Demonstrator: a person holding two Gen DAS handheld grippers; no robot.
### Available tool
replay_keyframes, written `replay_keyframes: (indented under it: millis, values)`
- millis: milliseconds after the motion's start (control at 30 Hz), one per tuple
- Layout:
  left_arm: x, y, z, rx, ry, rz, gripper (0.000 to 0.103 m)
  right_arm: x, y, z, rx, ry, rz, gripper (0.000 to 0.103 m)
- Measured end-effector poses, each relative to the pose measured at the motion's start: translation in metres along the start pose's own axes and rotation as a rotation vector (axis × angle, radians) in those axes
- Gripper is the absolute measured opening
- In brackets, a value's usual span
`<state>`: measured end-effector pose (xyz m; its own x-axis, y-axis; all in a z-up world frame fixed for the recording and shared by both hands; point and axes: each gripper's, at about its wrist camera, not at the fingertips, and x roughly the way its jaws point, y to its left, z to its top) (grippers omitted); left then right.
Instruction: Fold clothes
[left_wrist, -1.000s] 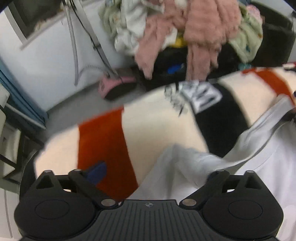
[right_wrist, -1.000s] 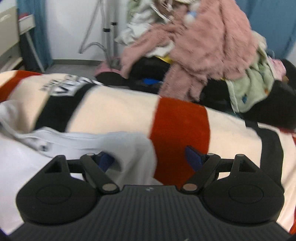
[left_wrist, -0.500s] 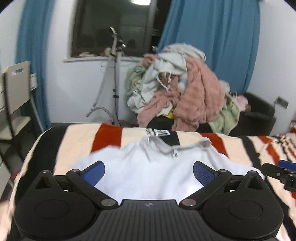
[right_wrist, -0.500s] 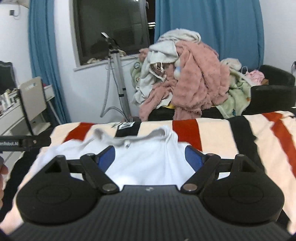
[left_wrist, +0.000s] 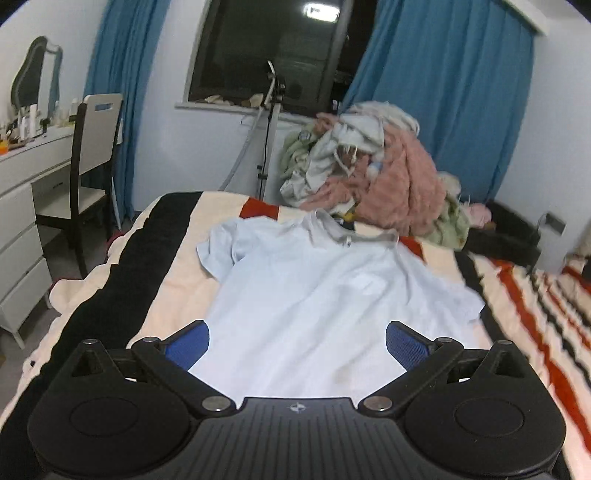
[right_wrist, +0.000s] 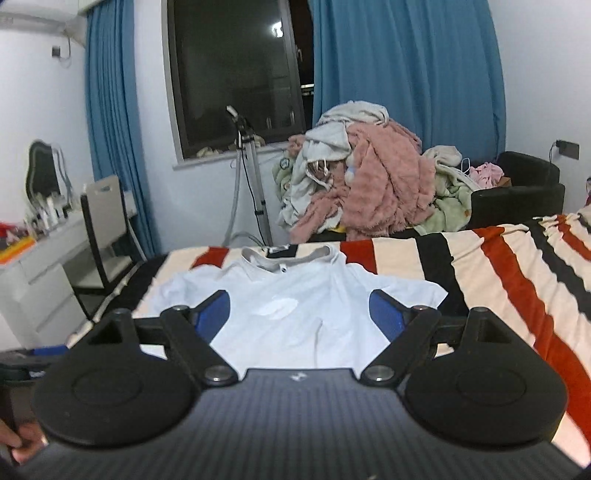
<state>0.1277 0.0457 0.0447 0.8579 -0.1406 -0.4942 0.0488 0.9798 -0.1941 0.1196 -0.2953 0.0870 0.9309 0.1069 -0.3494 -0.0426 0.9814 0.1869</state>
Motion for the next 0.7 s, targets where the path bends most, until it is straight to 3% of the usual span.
replay_keyframes:
  millis: [200,300,467,667,700]
  values:
    - [0.017,0.011,-0.009,-0.083,0.010,0.013,0.102,0.006,-0.001,-0.037,0.018,-0.010,0.019,0.084]
    - [0.041,0.028,-0.022,-0.221,0.021,-0.016,0.098,0.022,-0.004,-0.066,0.026,-0.020,0.014,0.084]
    - [0.086,0.071,-0.038,-0.428,0.041,0.029,0.088,0.061,-0.014,-0.100,0.097,0.018,0.021,0.084]
    - [0.143,0.137,-0.028,-0.649,-0.008,0.046,0.065,0.095,-0.020,-0.116,0.100,0.030,0.040,0.084]
    - [0.155,0.144,-0.025,-0.673,-0.021,0.029,0.056,0.101,-0.021,-0.119,0.100,0.031,0.043,0.084]
